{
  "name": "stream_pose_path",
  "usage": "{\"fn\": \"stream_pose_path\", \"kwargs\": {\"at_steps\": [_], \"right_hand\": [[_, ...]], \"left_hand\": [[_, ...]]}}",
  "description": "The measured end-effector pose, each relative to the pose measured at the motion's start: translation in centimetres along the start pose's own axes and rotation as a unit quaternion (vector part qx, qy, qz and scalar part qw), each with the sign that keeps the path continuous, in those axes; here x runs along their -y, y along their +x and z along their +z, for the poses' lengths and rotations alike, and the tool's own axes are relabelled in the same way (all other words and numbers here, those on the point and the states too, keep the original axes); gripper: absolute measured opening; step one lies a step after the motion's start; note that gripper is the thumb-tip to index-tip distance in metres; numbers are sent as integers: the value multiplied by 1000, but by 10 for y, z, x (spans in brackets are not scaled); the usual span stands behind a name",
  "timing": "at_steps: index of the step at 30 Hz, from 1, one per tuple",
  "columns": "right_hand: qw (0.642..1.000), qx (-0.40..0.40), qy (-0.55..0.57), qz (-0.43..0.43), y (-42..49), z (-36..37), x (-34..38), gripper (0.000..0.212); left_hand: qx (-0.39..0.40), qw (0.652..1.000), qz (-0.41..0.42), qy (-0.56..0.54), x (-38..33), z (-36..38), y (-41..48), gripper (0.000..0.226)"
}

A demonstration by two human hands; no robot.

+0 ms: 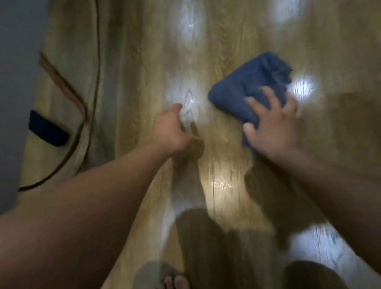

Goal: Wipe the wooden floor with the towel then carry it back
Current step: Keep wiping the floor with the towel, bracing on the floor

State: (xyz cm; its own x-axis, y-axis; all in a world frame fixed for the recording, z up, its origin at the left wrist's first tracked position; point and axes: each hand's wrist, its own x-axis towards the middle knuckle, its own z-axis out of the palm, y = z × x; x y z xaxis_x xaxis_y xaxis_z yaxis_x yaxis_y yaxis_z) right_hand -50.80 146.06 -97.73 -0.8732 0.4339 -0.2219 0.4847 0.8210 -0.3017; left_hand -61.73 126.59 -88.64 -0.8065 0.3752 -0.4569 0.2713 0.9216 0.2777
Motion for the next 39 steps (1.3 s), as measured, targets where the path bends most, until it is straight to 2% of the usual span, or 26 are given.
{"fn": "stream_pose_path", "kwargs": {"at_steps": [1,2,3,4,5,7,8,9,11,13,14,16,20,23,25,26,28,29,31,32,34,36,39], "right_hand": [[998,22,-25,-45,-26,13,21,64],[993,51,-53,-93,-52,25,43,66],[983,84,-73,-144,-75,33,61,67],[970,118,-75,-200,-92,38,74,69],[954,154,-55,-251,-103,37,79,70],[940,175,39,-289,-109,24,63,68],[953,138,72,-261,-111,15,43,65],[974,84,68,-198,-113,8,16,62],[1000,11,7,-6,-120,-3,-49,60],[990,12,-31,136,-138,-4,-88,60],[986,13,-45,161,-145,2,-96,63],[986,-3,-46,158,-151,13,-98,70],[986,-76,-34,141,-146,26,-103,70],[984,-114,-39,132,-144,33,-108,68],[983,-128,-38,128,-145,37,-111,66],[982,-135,-37,127,-144,38,-111,66],[981,-147,-38,123,-143,41,-114,65],[981,-147,-37,120,-143,42,-115,65],[983,-142,-36,114,-144,42,-117,64],[983,-138,-33,115,-145,42,-117,65],[984,-128,-20,119,-144,39,-115,65],[986,-117,-15,122,-144,37,-114,65],[987,-107,-18,122,-146,38,-116,65]], "left_hand": [[-80,995,65,13,14,-4,-18,81],[-124,984,122,37,25,-2,-38,71],[-126,978,157,54,33,9,-58,65],[-94,983,154,46,39,25,-78,63],[-52,992,113,26,41,44,-96,64],[7,1000,-10,-7,41,82,-117,68],[11,999,-41,-3,38,96,-121,70],[-7,999,-39,18,31,106,-119,72],[-58,997,-15,52,12,115,-102,76],[-50,996,-58,35,-8,122,-81,87],[-33,994,-99,19,-16,126,-72,94],[-19,990,-139,34,-22,135,-58,101],[-64,986,-127,90,-20,138,-34,88],[-92,988,-43,113,-15,117,6,83],[-99,987,41,120,-5,89,46,91],[-103,987,57,113,1,73,68,101],[-111,988,24,101,8,49,103,116],[-111,988,-7,109,9,45,112,117],[-102,986,-43,126,8,49,107,108],[-105,986,-34,126,8,55,95,103],[-118,984,31,131,13,75,46,95],[-97,978,131,133,19,109,-32,92],[27,934,318,159,25,174,-158,94]]}}
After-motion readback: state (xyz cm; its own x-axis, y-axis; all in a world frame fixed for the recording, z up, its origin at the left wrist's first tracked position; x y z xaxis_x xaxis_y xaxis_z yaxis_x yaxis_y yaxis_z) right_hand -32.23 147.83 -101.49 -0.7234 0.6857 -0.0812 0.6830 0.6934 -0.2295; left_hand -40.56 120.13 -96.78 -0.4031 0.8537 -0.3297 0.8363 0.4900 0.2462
